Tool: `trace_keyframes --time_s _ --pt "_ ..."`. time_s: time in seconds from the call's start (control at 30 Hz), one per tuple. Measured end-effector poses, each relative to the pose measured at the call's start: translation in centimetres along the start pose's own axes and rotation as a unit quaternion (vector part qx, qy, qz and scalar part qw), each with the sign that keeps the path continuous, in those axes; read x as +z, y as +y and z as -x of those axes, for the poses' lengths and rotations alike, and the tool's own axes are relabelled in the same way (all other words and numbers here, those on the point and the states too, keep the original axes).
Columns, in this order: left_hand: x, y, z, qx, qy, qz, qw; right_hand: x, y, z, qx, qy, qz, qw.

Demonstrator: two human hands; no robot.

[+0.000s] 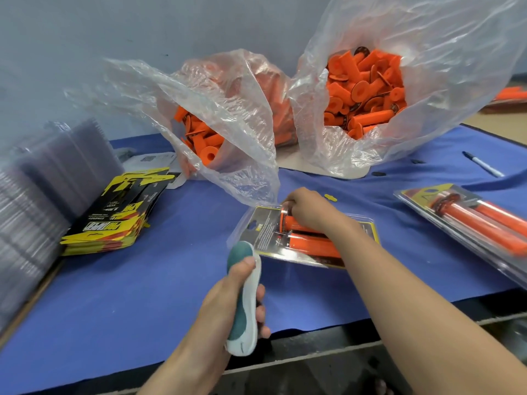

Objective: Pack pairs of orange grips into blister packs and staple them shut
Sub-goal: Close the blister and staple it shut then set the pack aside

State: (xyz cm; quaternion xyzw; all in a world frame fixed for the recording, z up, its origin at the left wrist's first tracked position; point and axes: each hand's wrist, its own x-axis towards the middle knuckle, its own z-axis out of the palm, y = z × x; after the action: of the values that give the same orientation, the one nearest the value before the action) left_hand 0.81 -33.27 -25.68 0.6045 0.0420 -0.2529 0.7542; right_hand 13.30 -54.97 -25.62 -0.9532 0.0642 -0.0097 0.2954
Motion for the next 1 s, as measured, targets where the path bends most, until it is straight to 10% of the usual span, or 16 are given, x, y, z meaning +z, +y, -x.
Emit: trace_keyframes --time_s 0.33,0.8,0.9,1.0 --pt "-0.6 -0.6 0.8 0.23 -0.002 -0.177 0.957 -0.4 -0.4 0.4 0.004 -0.001 0.031 1.0" --pt "1.4 -0.6 -0.9 0.242 -0.059 -0.2 0.948 -0.2 -0.5 0.3 -0.03 0.002 0.06 0.998" --pt "1.6 -1.0 -0.9 0.245 -0.046 -0.18 0.951 -1.3 -1.4 1.6 -0.085 0.125 0.043 0.988" --pt "1.7 -1.1 -0.9 0.247 -0.046 -0.176 0.952 -2.9 -3.6 7.0 -0.116 0.282 -0.206 0.93"
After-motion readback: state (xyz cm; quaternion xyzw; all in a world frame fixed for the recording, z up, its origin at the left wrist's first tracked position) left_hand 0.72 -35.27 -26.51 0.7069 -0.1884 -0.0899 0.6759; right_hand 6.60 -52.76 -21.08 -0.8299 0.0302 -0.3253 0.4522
